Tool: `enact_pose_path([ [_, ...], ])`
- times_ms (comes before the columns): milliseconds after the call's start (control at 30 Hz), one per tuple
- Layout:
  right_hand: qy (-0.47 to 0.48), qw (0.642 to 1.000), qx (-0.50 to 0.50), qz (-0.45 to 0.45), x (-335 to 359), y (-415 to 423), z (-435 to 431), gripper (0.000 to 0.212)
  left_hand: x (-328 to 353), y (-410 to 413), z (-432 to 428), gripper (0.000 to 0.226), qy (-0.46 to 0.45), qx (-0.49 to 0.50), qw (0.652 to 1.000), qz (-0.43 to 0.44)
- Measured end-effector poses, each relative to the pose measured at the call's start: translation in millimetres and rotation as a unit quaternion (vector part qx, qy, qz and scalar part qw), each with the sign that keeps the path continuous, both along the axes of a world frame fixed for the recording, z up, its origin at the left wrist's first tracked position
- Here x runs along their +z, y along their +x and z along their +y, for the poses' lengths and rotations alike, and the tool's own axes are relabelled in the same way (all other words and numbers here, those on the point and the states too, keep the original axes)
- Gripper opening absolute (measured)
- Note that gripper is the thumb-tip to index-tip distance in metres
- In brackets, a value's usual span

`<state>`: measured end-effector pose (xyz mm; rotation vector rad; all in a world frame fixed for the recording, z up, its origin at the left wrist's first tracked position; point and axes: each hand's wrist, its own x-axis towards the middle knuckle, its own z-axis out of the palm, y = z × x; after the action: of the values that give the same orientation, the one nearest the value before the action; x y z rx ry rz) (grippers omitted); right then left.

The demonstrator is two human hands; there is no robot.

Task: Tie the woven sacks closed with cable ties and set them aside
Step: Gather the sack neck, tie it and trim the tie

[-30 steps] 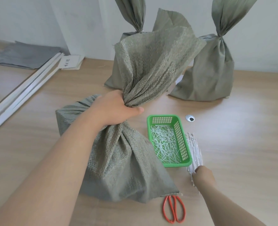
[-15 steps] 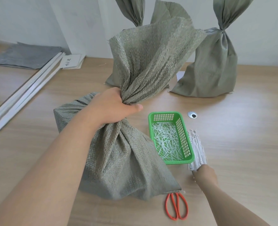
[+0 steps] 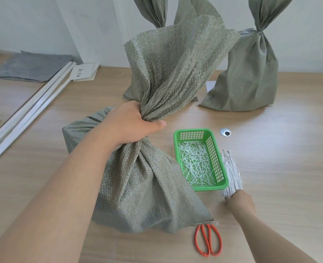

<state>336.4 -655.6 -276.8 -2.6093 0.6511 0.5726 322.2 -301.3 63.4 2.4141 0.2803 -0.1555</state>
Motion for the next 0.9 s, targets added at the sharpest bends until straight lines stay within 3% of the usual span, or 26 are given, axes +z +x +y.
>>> enact_pose_path([
  [233, 0.004, 1.000, -0.008, 0.000, 1, -2, 0, 0.017, 3, 0, -2, 0.038, 0.005, -0.002, 1.000, -0.005],
  [533, 0.019, 1.000, -0.007, -0.021, 8, -7, -3, 0.021, 6, 0, -3, 0.037, 0.005, -0.004, 1.000, -0.003],
  [633, 0.023, 0.999, -0.007, -0.047, 22, -11, -4, 0.015, 8, 0, -2, 0.037, 0.006, -0.005, 1.000, -0.001],
  [767, 0.040, 0.996, -0.008, -0.081, 37, -17, -9, 0.002, 9, -1, -1, 0.019, -0.003, -0.010, 1.000, -0.008],
  [900, 0.052, 0.991, -0.003, -0.125, 52, -18, -19, 0.022, 8, -1, 2, 0.040, -0.012, -0.008, 1.000, -0.006],
])
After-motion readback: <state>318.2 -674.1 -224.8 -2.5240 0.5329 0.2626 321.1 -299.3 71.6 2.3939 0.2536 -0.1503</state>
